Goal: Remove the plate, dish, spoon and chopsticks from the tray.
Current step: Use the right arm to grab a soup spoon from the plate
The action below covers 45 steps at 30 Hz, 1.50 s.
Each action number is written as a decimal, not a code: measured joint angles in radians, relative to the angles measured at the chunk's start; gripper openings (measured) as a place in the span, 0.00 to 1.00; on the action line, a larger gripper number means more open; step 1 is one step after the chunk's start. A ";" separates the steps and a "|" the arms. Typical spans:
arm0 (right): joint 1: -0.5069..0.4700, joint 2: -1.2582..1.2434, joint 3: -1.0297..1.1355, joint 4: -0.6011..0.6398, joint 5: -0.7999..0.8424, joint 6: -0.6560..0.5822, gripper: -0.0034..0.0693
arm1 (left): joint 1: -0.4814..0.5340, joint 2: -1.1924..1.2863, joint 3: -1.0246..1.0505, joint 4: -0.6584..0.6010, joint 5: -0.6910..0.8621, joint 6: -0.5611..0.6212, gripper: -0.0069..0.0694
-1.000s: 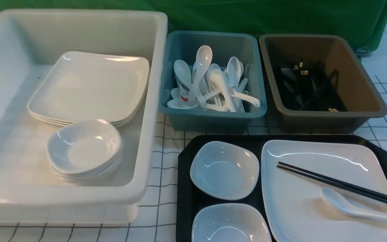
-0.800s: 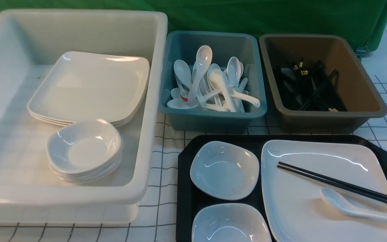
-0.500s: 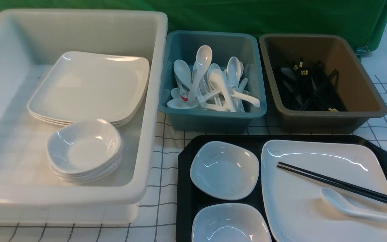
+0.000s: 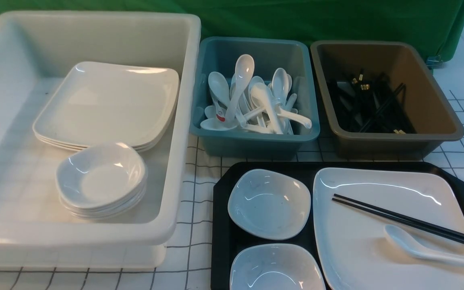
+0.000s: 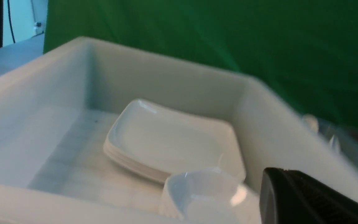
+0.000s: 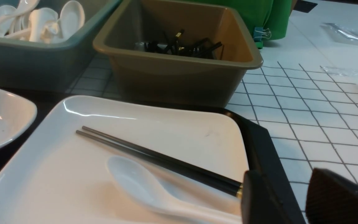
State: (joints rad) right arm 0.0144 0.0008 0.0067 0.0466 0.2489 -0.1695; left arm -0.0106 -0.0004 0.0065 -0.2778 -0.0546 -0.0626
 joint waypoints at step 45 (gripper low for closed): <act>0.377 0.690 -0.713 -0.019 0.579 0.282 0.04 | -0.058 0.982 -0.827 -0.296 0.941 0.341 0.08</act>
State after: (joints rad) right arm 0.3909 0.6912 -0.7064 0.0278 0.8281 0.1130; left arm -0.0688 0.9821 -0.8205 -0.5742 0.8864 0.2788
